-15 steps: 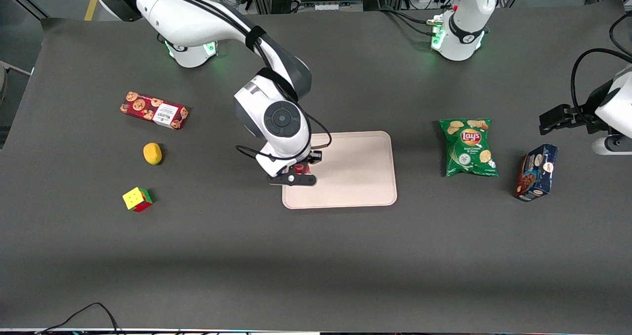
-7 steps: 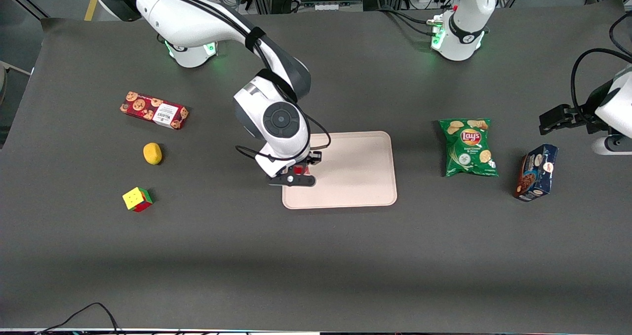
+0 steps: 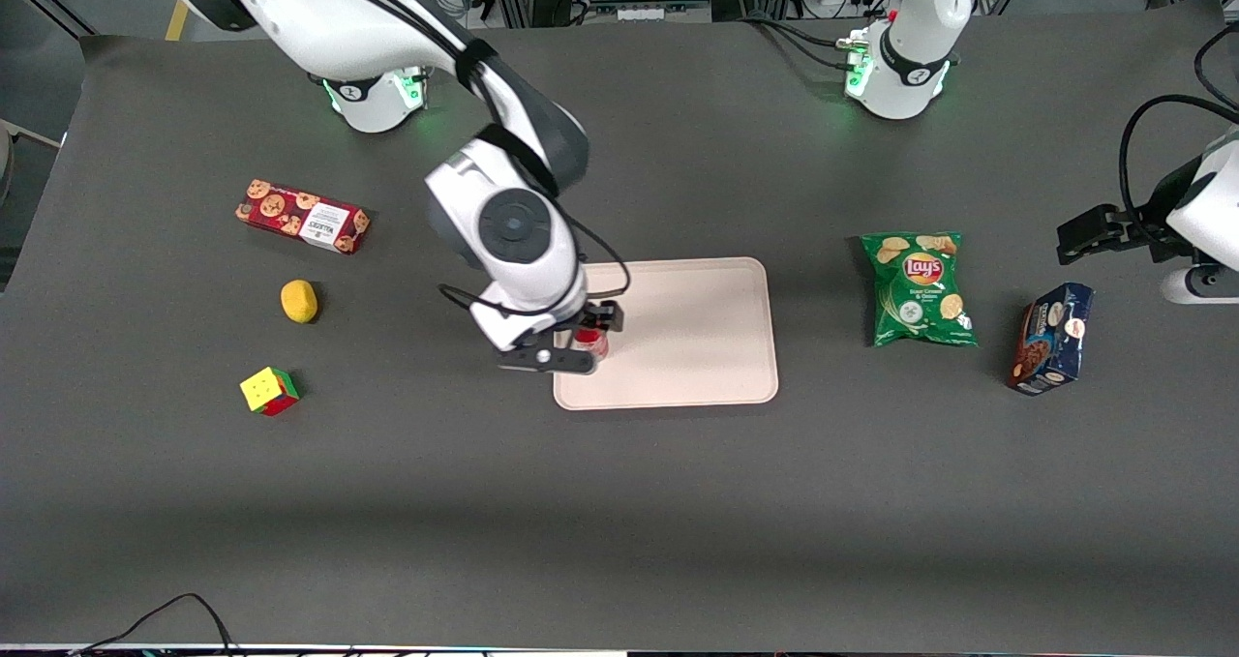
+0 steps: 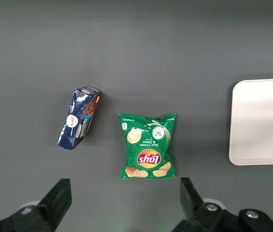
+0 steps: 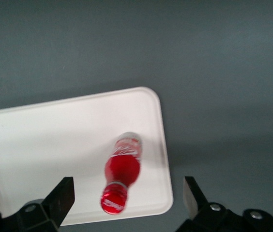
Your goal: Place coke bottle on tray
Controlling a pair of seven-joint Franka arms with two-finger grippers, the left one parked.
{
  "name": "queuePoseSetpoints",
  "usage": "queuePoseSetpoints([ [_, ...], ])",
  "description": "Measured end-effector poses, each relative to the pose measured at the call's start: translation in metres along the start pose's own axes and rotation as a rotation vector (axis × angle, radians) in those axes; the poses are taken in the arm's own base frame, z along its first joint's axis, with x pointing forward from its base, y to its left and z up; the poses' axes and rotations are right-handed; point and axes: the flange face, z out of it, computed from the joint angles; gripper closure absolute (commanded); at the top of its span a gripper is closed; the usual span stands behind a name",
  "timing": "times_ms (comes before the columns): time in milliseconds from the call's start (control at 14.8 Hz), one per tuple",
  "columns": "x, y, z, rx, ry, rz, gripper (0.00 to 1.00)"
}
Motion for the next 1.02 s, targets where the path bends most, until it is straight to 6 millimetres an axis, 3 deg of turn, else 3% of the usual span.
queuePoseSetpoints([
  [68,0.009,0.019,-0.027,0.008,0.017,-0.001,0.0],
  [135,0.015,0.051,-0.068,0.023,0.04,-0.019,0.0],
  [406,0.015,0.144,-0.143,0.013,0.108,-0.043,0.0],
  [677,0.011,0.255,-0.184,0.044,0.125,-0.048,0.0],
  [812,0.005,0.305,-0.192,0.048,0.127,-0.056,0.0],
  [1015,-0.003,0.363,-0.196,0.053,0.115,-0.104,0.0],
])
